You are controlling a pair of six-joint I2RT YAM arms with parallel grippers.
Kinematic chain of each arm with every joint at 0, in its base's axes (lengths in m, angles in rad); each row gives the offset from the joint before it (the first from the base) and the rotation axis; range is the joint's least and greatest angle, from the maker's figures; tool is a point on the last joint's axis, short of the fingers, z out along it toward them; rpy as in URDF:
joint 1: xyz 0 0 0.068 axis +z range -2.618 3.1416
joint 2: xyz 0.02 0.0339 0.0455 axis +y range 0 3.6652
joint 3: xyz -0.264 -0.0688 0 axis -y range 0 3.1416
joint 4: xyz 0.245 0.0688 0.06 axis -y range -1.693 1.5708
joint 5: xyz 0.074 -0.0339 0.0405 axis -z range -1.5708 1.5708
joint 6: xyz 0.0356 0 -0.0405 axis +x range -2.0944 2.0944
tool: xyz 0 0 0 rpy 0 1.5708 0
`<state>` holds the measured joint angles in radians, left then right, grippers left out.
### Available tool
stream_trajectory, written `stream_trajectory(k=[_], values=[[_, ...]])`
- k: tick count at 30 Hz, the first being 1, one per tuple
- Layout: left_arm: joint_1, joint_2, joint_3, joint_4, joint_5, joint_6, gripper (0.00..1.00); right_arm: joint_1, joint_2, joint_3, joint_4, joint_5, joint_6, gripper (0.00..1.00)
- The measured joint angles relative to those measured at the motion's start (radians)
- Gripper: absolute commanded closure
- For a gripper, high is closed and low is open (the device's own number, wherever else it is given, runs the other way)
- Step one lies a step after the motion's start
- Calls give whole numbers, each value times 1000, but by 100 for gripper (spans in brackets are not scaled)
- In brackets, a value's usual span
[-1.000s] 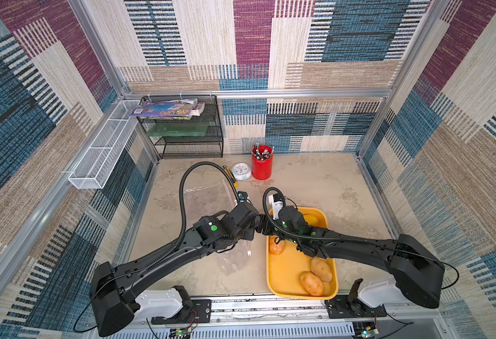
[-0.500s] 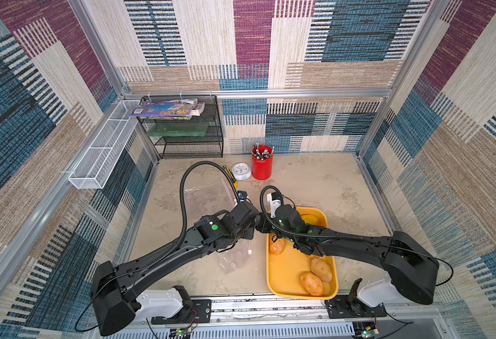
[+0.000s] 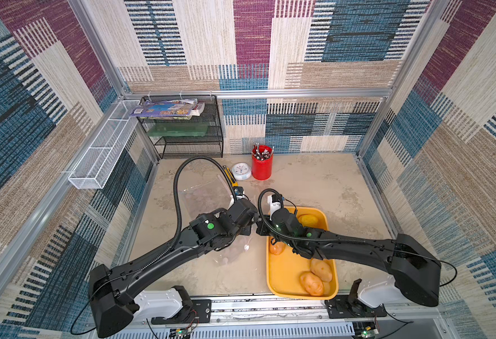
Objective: Put the potatoes into a zipper bag and zip it
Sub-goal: Open the zipper of the food storage bag at the center of the board.
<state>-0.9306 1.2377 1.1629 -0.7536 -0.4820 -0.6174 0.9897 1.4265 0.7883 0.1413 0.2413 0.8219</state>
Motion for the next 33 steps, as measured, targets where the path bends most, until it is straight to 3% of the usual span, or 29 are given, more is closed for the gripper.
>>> stream_trajectory(k=[6,12,24,33], values=[[-7,-17,27,-45,-55,8,100,39,-85,-44,-118,179,30,99],[-21,-21,55,-64,-63,21,100,60,-106,-64,-165,249,37,99],[-34,-49,74,-65,-72,72,100,110,-67,-28,-219,294,25,97],[-34,-40,83,-35,-60,101,100,116,-97,-33,-229,293,16,88]])
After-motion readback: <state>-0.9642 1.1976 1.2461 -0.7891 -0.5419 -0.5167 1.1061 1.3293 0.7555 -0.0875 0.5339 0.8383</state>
